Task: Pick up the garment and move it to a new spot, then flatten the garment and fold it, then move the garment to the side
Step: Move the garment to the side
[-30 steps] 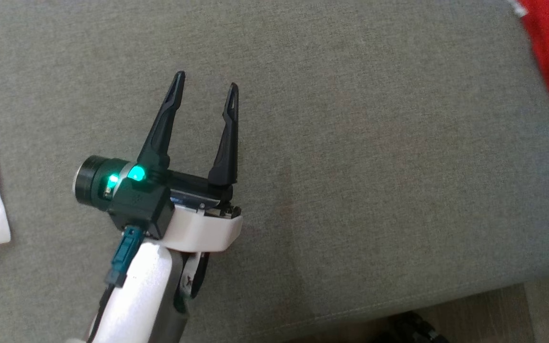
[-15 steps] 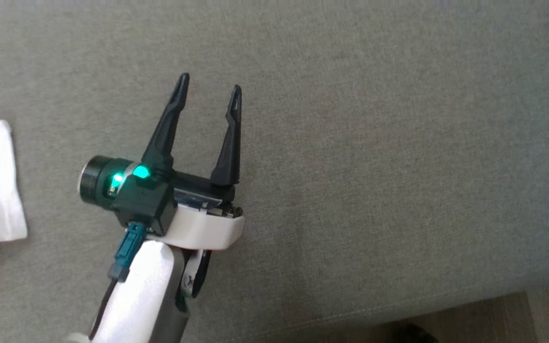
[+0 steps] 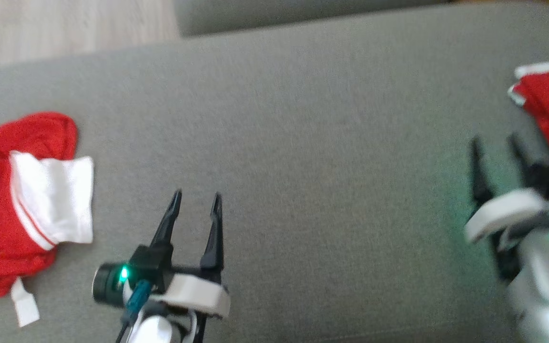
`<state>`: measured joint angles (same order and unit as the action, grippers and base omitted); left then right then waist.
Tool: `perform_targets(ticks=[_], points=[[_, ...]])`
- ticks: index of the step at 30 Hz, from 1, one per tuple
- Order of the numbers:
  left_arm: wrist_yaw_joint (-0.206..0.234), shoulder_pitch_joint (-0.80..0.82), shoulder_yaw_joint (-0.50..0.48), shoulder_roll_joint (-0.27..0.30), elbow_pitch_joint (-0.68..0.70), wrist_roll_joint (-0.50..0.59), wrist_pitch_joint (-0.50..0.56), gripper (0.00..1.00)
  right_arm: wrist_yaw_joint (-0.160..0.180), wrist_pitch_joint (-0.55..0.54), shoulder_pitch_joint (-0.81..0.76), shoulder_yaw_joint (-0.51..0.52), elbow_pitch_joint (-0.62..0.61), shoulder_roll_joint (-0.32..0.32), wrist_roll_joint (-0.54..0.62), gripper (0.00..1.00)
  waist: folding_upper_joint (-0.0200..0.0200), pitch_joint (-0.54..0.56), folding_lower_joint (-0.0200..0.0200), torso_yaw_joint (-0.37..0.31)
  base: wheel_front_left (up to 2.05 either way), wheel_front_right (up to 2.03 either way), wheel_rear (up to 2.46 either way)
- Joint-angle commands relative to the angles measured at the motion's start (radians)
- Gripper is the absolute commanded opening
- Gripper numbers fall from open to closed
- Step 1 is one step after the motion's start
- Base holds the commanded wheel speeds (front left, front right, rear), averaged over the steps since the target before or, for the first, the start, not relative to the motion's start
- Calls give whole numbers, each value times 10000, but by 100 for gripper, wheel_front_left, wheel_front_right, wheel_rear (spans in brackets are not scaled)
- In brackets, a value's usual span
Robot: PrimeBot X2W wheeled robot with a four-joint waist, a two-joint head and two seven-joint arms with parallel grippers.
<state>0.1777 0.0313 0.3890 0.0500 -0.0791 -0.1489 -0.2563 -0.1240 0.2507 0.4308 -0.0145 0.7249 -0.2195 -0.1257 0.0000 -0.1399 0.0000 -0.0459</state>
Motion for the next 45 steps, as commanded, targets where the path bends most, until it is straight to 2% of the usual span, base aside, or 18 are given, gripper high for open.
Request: perform_targets(ticks=[1,4,10,17,20,25,34,45], points=[[68,29,-391,3,212,-60,-55,100,-67,109,-393,-371,-612,163,-217,100,0,1125,0,379,0,0,0],[169,-428,-604,3,92,-161,-55,100,-67,110,-1502,-1034,-1629,450,-757,100,0,1554,0,421,0,0,0],[258,-1010,-1051,11,129,321,-55,100,-67,110,-3148,-1813,-3546,420,-1524,100,0,2016,0,474,0,0,0],[476,-1728,-1548,6,953,263,-55,100,-67,110,-4160,-2120,-4614,410,-1706,100,0,2187,0,398,0,0,0],[508,-2090,-1690,5,1390,106,-55,100,-67,110,-4473,-2005,-4780,432,-1782,100,0,2248,0,447,0,0,0],[347,-2531,-1820,4,1231,95,-55,100,-67,110,-4856,-1901,-4782,550,-1658,100,0,2344,0,548,0,0,0],[100,-2509,-1880,4,914,305,-55,100,-67,110,-4905,-1850,-4721,775,-1448,100,0,2376,0,613,0,0,0],[94,-2498,-1934,3,755,370,-55,100,-67,110,-5012,-1876,-4761,851,-1393,100,0,2405,0,532,0,0,0]])
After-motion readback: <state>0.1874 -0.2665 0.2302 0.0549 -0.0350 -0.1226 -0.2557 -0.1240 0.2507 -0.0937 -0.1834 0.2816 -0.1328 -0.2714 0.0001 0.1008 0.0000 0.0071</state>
